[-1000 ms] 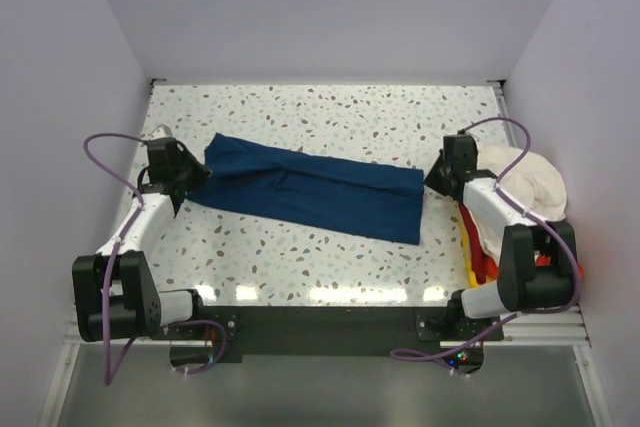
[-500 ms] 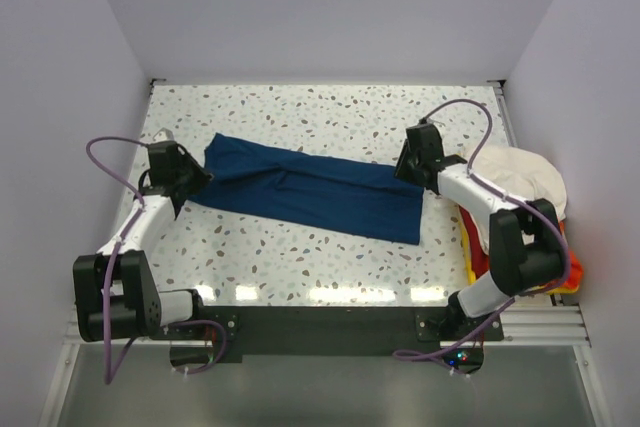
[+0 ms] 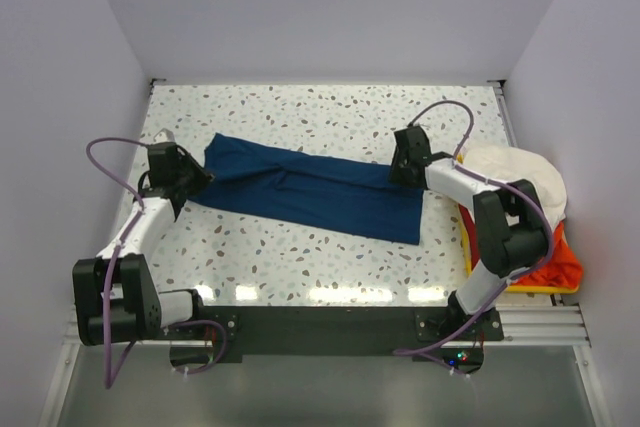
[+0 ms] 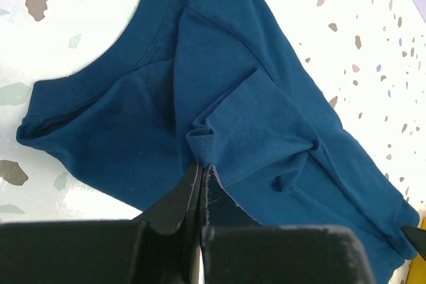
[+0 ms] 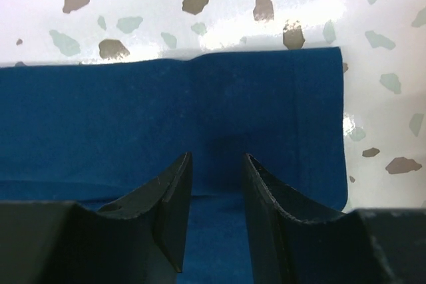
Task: Fold and stack the t-shirts
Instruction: Fold the tshirt
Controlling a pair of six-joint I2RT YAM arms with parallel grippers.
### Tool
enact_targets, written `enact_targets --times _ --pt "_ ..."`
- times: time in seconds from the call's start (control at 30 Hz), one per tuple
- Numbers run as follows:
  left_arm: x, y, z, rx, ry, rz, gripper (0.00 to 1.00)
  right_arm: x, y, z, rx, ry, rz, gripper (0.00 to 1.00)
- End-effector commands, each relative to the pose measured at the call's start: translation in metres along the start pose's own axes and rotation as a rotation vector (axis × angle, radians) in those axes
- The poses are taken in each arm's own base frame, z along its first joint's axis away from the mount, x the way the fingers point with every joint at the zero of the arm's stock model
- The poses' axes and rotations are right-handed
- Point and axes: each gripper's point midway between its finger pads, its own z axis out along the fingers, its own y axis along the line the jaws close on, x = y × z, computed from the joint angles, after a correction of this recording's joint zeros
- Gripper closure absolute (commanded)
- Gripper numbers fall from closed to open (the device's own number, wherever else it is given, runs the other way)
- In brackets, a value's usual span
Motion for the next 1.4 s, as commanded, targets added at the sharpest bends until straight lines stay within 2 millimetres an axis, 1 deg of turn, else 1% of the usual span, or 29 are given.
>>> enact_targets --times 0.0,0.07,0.17,0.27,0.37,0.53,0.57,0.6,0.7,0.77,0.87,0.93,0.97,1.03,1.07,1.13,1.17,1.23,1.27,1.3,1.33,1.37 --pt "-0.027 -0.022 -0.009 0.068 -0.077 0.011 1.0 -0.001 0.001 -0.009 -0.018 -0.027 -0.011 0.62" --pt "-0.03 -0.023 -0.009 0.071 -0.081 0.014 1.0 0.008 -0.001 -0.009 -0.018 -0.004 -0.021 0.66" --pt "-0.032 -0.026 -0.009 0.079 -0.081 0.02 1.0 0.018 -0.005 -0.007 -0.012 0.015 -0.026 0.68" --pt "-0.035 -0.03 -0.008 0.086 -0.081 0.025 1.0 0.024 -0.005 -0.011 -0.03 0.026 -0.022 0.75" --pt "-0.039 -0.033 -0.008 0.092 -0.086 0.027 1.0 0.021 -0.005 -0.018 -0.045 0.003 -0.012 0.76" --pt "-0.045 -0.039 -0.005 0.102 -0.084 0.029 1.0 0.014 -0.011 -0.029 -0.026 -0.022 0.002 0.78" --pt "-0.05 -0.043 -0.005 0.108 -0.089 0.032 1.0 0.012 -0.012 -0.031 -0.019 -0.03 0.002 0.78" --pt "-0.05 -0.044 -0.004 0.111 -0.087 0.035 1.0 0.011 -0.015 -0.033 -0.007 -0.034 0.001 0.79" --pt "-0.055 -0.046 -0.007 0.107 -0.092 0.043 1.0 0.011 -0.023 -0.031 0.027 -0.034 0.008 0.79" --pt "-0.057 -0.047 -0.01 0.108 -0.097 0.054 1.0 0.015 -0.026 -0.029 0.036 -0.028 0.013 0.79" --pt "-0.056 -0.046 -0.014 0.105 -0.1 0.068 1.0 0.016 -0.03 -0.025 0.043 -0.017 0.024 0.8" --pt "-0.051 -0.041 -0.013 0.091 -0.089 0.07 1.0 0.017 -0.032 -0.023 0.051 -0.012 0.024 0.8" --pt "-0.044 -0.034 -0.011 0.076 -0.076 0.068 1.0 0.021 -0.034 -0.021 0.056 -0.002 0.024 0.8" --pt "-0.035 -0.028 -0.01 0.068 -0.067 0.059 1.0 0.021 -0.034 -0.021 0.055 0.0 0.028 0.8" --pt "-0.027 -0.019 -0.009 0.048 -0.055 0.042 1.0 0.022 -0.034 -0.021 0.051 0.0 0.03 0.8" --pt "-0.019 -0.012 -0.007 0.032 -0.046 0.022 1.0 0.02 -0.034 -0.023 0.047 -0.002 0.032 0.8" --pt "-0.01 -0.006 -0.006 0.022 -0.029 0.011 1.0 0.018 -0.033 -0.025 0.043 -0.006 0.034 0.81" --pt "-0.002 -0.001 -0.005 0.019 -0.021 -0.021 1.0 0.012 -0.029 -0.033 0.016 -0.023 0.042 0.81" --pt "0.01 0.006 -0.004 0.012 -0.002 -0.032 1.0 0.003 -0.025 -0.039 -0.001 -0.05 0.042 0.8" --pt "0.015 0.01 -0.003 0.006 0.003 -0.038 1.0 0.0 -0.015 -0.042 -0.05 -0.055 0.039 0.8" --pt "0.024 0.017 -0.002 -0.003 0.017 -0.051 1.0 -0.003 -0.009 -0.045 -0.084 -0.063 0.026 0.79" --pt "0.027 0.019 -0.001 -0.007 0.02 -0.055 1.0 -0.012 0.003 -0.049 -0.133 -0.09 0.021 0.79"
